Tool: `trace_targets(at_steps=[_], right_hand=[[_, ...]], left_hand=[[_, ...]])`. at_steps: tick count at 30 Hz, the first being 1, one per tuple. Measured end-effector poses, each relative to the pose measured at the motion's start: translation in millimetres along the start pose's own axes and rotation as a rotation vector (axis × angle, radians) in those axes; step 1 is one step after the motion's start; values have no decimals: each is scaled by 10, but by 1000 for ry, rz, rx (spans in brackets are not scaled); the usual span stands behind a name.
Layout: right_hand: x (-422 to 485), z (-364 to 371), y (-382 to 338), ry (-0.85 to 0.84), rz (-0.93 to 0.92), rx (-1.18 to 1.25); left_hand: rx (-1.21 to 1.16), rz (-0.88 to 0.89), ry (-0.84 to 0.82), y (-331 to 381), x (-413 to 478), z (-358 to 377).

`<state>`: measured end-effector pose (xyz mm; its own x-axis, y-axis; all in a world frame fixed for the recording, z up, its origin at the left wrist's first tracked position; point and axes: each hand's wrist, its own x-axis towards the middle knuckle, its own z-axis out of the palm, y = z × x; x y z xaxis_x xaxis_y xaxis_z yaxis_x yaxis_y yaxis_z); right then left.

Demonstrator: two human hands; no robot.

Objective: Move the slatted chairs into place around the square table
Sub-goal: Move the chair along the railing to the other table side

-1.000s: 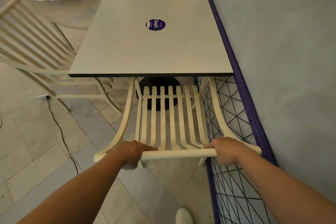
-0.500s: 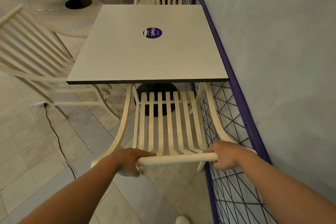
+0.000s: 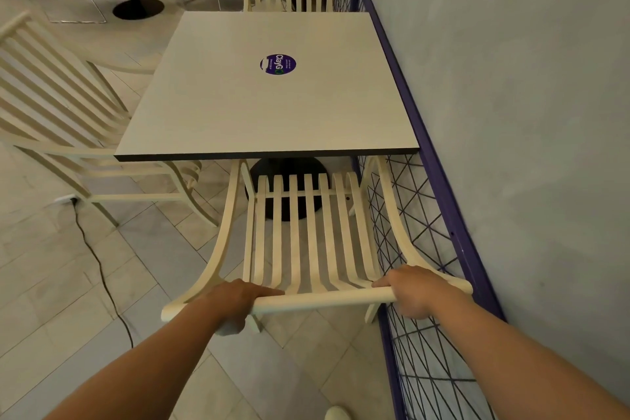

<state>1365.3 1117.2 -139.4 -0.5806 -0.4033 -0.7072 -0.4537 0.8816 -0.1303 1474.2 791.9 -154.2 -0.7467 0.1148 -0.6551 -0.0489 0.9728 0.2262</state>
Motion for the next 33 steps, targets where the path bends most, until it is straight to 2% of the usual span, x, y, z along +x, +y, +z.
trace_targets(at_steps=[15,33], right_hand=[[-258,200,-86,-13,-4,-4],[-538,442,-211,-21,-10,-25]], left_hand=[[11,41,-23,60,-195,136],[-29,2,-79,238,-620,339]])
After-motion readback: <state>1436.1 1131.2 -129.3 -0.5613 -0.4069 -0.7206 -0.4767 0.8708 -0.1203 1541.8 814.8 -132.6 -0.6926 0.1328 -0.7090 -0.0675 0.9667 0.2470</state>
